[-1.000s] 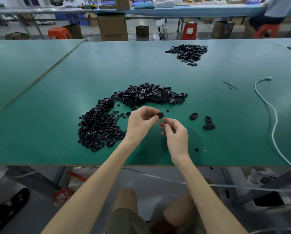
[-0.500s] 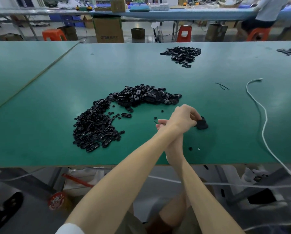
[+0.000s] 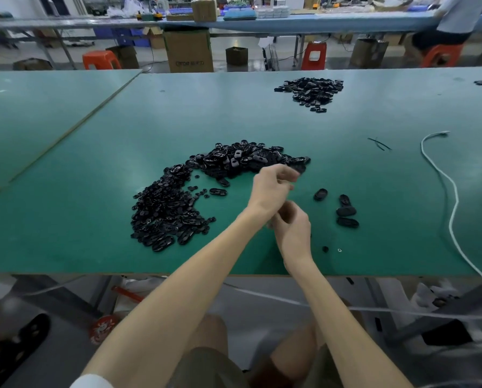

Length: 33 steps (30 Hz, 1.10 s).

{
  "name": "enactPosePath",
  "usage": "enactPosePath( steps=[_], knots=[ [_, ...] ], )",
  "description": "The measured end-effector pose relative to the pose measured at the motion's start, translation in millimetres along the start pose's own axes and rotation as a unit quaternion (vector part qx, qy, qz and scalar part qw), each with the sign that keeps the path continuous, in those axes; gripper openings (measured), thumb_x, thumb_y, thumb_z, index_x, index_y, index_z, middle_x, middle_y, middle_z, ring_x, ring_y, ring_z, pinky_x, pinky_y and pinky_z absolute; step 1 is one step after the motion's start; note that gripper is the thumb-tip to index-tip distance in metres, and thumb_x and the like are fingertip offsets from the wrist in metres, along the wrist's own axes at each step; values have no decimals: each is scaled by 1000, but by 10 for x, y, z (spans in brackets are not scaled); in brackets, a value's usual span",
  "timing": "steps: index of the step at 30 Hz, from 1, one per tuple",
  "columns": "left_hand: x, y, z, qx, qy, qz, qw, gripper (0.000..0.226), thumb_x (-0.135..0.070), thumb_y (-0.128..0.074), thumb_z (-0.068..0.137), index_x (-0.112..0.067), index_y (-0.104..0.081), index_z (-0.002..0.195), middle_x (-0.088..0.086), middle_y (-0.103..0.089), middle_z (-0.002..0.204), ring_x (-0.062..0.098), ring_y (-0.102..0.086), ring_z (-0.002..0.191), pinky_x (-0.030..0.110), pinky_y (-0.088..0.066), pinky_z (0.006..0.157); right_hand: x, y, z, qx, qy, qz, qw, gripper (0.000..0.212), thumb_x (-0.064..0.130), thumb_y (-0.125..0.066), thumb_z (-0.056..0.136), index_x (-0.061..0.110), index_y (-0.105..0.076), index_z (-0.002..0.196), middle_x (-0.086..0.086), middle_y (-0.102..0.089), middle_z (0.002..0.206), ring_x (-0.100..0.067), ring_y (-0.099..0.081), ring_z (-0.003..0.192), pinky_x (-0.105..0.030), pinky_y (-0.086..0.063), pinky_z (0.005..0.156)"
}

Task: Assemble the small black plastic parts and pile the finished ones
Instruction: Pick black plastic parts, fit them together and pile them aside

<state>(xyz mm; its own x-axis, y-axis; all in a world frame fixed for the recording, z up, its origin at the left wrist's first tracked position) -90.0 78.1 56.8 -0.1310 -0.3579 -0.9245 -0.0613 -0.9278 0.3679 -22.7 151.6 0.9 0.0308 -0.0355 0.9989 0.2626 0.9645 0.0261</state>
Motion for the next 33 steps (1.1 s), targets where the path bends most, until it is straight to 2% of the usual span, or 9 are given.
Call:
enactPosePath(
  steps=[4, 8, 10, 13, 16, 20, 24, 29, 33],
  knots=[
    [284, 576, 51, -86, -4, 178, 980, 38, 12, -48, 94, -9, -73, 114, 6, -72, 117, 20, -64, 111, 31, -47, 103, 7, 30, 17, -13, 14, -21, 1000, 20, 1, -59, 99, 15, -73, 101, 0, -77, 92, -10, -71, 85, -21, -57, 71],
    [581, 1035, 89, -129, 31, 402, 906, 38, 3, -55, 96, -20, -69, 123, 9, -59, 131, 30, -44, 125, 41, -27, 105, -19, 21, 24, -14, 8, -11, 1000, 18, 0, -59, 99, 12, -72, 102, -1, -76, 91, -5, -70, 84, -18, -55, 68],
    [732, 1161, 103, -104, 76, 410, 903, 24, -13, -63, 100, -23, -70, 120, 9, -58, 130, 32, -42, 127, 45, -25, 105, -28, 33, 30, -14, 8, -7, 1000, 18, 0, -59, 99, 12, -72, 101, -1, -76, 90, -5, -70, 83, -19, -55, 68],
    [793, 1210, 93, -87, 71, 402, 909, 8, -23, -69, 98, -23, -74, 104, 5, -64, 117, 30, -45, 122, 45, -23, 97, -33, 30, 32, -14, 8, -7, 1000, 18, -1, -59, 98, 12, -72, 101, -2, -76, 91, -6, -70, 84, -20, -55, 68],
    [688, 1107, 37, -68, 7, 366, 928, 2, -25, -74, 94, -23, -73, 94, -1, -65, 102, 24, -51, 110, 40, -23, 90, -35, 25, 36, -13, 11, -5, 1000, 18, 0, -59, 99, 13, -72, 100, -2, -76, 91, -7, -70, 85, -20, -55, 68],
    [446, 726, -185, 21, -129, 271, 954, 3, -20, -72, 95, -19, -71, 96, -11, -57, 93, 14, -59, 87, 34, -46, 90, -27, 18, 42, -17, 20, 0, 1000, 11, 13, -61, 103, 13, -71, 104, -2, -75, 95, -9, -70, 86, -19, -55, 68],
    [337, 504, -393, 29, -184, 228, 956, 4, -16, -67, 99, -14, -66, 102, -11, -55, 100, 12, -58, 89, 29, -49, 84, -33, -13, 45, 1, 23, -36, 999, 19, 26, -56, 107, 15, -72, 107, 2, -76, 95, -12, -71, 89, -26, -59, 72],
    [321, 620, -421, 39, -163, 269, 948, 19, -13, -68, 97, -17, -65, 115, -11, -52, 111, 11, -59, 95, 25, -48, 89, -36, 9, 50, -6, 25, -17, 1000, 10, 16, -65, 101, 14, -72, 109, 2, -76, 98, -9, -71, 92, -25, -59, 71],
    [453, 1032, -282, 30, -47, 357, 932, 15, -19, -70, 97, -18, -65, 111, -3, -61, 109, 16, -61, 94, 36, -52, 92, -58, 36, 53, -21, 21, 12, 999, 16, 8, -69, 96, 12, -71, 112, 2, -73, 98, -1, -66, 85, -17, -54, 66]
  ],
)
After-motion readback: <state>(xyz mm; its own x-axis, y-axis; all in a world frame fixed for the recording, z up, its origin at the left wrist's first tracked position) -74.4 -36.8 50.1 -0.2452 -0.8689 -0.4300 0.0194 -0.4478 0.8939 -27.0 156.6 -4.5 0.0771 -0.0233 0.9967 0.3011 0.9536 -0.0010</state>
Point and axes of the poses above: each hand's wrist, its own z-axis towards the middle knuckle, its own y-axis out of the back of the hand, x = y × z, the point moved 7 cm from there along z, towards the middle knuckle
